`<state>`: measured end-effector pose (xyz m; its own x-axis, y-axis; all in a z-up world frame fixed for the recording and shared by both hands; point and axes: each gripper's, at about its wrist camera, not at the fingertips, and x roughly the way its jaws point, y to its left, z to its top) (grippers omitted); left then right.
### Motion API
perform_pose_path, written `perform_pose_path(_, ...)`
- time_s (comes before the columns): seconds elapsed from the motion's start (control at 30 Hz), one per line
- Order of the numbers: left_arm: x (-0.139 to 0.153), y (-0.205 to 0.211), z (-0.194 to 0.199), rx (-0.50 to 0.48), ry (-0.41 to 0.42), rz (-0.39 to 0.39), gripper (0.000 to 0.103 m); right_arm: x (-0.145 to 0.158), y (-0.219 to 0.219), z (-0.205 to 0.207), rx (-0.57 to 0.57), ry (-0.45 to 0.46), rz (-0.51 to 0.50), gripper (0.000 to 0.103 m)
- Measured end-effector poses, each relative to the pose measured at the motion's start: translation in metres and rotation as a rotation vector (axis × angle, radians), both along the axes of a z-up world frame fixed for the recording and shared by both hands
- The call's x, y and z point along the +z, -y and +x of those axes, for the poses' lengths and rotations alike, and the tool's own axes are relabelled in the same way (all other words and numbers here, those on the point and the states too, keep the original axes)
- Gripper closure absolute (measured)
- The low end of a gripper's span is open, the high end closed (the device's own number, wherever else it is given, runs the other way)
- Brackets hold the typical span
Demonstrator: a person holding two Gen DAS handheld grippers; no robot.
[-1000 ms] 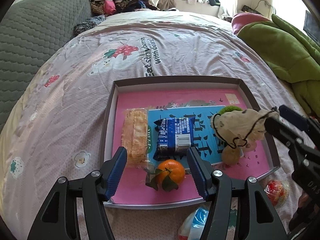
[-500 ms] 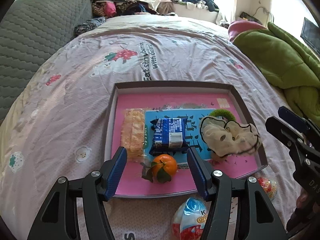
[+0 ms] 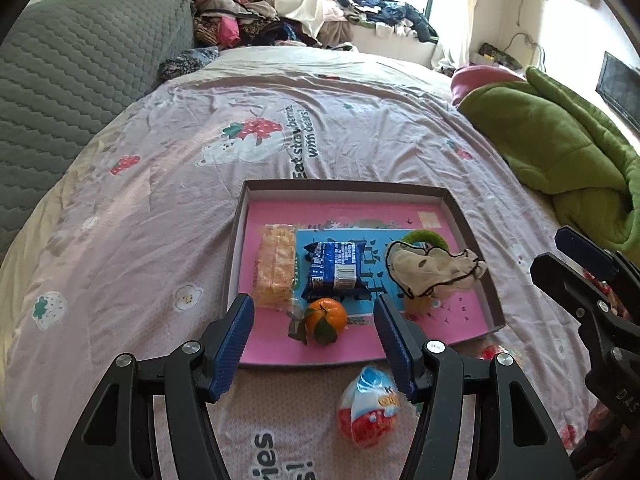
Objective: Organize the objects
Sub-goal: 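Withdraw both open grippers up and back from the tray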
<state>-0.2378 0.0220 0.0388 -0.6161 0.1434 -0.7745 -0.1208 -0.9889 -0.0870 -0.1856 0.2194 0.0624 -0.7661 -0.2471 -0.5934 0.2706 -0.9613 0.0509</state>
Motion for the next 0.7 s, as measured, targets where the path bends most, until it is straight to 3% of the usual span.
perform_pose_path(0.7, 0.072, 0.004, 0.091, 0.003, -0.135, 0.010, 0.039, 0.065, -0.005, 0.103, -0.010, -0.125, 0.001, 0.047)
